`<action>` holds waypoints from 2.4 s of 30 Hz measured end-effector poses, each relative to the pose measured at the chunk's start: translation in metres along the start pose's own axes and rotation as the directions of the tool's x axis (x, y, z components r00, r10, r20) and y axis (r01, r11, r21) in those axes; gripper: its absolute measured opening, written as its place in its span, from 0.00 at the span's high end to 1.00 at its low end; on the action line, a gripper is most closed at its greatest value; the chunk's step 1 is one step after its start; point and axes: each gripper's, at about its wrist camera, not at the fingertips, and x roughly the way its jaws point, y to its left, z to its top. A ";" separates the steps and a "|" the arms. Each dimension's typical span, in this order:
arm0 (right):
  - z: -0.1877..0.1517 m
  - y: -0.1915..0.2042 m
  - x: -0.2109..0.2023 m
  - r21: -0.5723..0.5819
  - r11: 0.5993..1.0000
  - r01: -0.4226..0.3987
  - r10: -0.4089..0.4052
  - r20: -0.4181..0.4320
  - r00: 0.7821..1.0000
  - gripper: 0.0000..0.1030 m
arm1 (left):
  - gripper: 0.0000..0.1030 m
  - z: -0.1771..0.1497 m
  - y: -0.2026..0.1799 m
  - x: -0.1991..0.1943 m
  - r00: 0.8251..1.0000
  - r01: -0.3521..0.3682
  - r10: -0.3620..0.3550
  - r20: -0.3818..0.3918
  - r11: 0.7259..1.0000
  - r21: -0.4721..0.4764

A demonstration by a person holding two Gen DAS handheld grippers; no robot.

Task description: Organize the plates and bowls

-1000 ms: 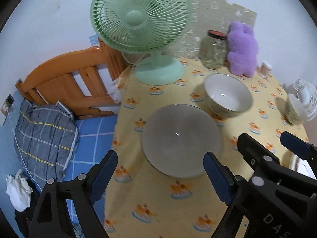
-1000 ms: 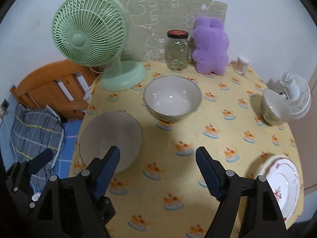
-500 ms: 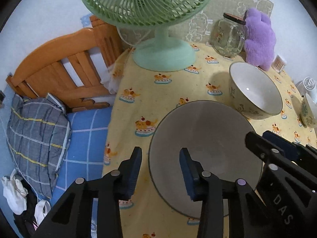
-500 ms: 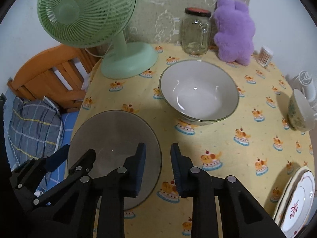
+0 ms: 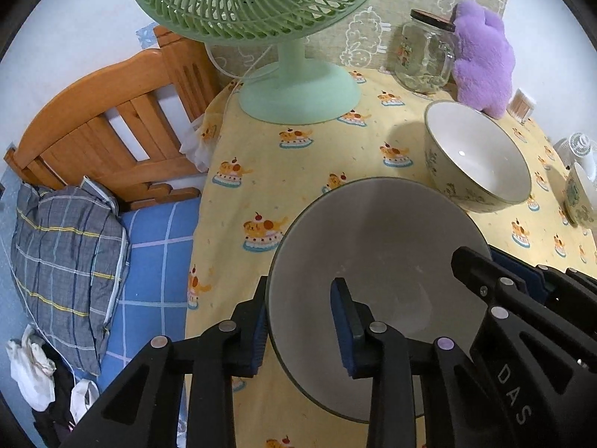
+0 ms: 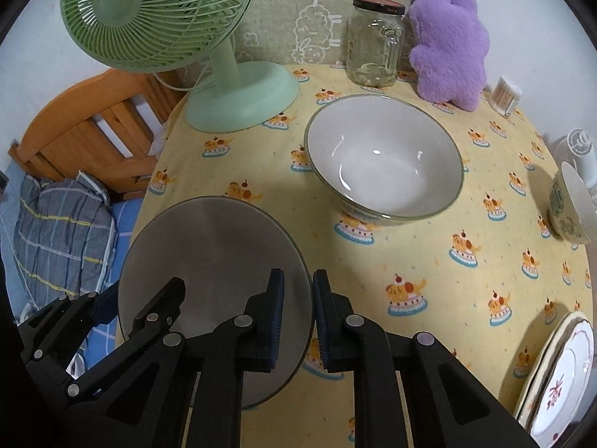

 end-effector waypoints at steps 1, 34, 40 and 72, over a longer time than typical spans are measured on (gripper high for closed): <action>-0.001 -0.001 -0.003 0.002 1.000 0.002 -0.002 -0.001 1.000 0.81 | 0.70 -0.001 -0.001 -0.002 1.000 0.003 -0.003 -0.002 1.000 0.000; -0.132 -0.107 -0.096 0.136 0.985 0.102 -0.099 -0.032 0.995 0.81 | 0.70 -0.106 -0.120 -0.071 0.995 0.098 -0.094 -0.035 0.986 0.138; -0.141 -0.130 -0.093 0.153 0.983 0.102 -0.095 -0.057 0.994 0.81 | 0.70 -0.113 -0.142 -0.069 0.994 0.102 -0.094 -0.061 0.984 0.148; -0.143 -0.161 -0.087 0.098 0.994 0.044 -0.034 -0.095 0.995 0.50 | 0.43 -0.122 -0.173 -0.074 0.989 0.120 -0.110 -0.103 0.988 0.100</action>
